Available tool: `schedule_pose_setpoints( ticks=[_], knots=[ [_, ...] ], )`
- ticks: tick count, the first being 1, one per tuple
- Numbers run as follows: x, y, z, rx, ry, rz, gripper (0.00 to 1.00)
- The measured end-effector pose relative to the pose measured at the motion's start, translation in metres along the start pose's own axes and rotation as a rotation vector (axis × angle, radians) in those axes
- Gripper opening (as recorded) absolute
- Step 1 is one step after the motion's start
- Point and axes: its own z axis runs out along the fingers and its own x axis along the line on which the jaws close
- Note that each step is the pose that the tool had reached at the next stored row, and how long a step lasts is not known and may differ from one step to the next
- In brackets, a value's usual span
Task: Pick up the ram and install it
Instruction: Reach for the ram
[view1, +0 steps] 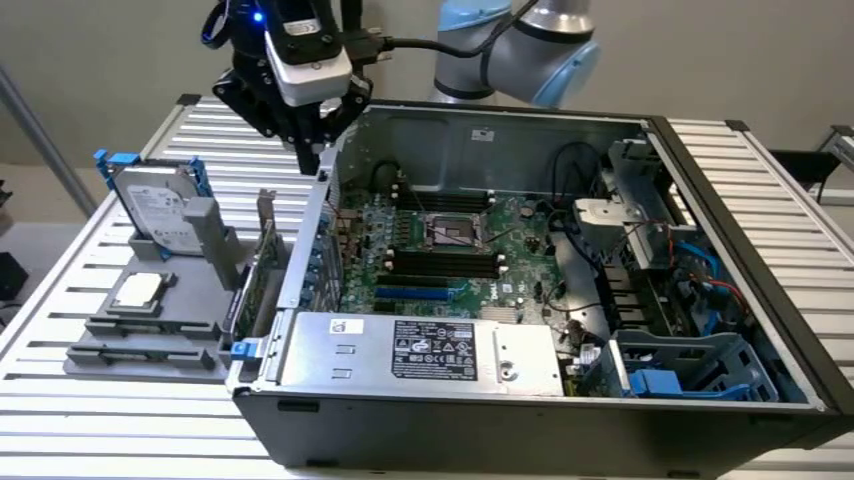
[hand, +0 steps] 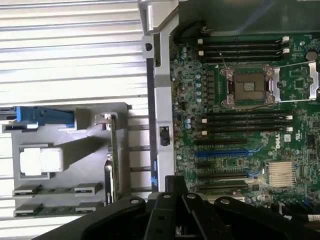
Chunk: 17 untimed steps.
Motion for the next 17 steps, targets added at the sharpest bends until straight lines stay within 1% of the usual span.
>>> schedule_pose_setpoints(
  ticks=[8, 17],
  knots=[
    [0.036, -0.0090, 0.0072, 0.0000, 0.0000, 0.000, 0.11],
    [0.077, -0.0170, 0.0172, 0.0003, 0.0000, 0.000, 0.11]
  ],
)
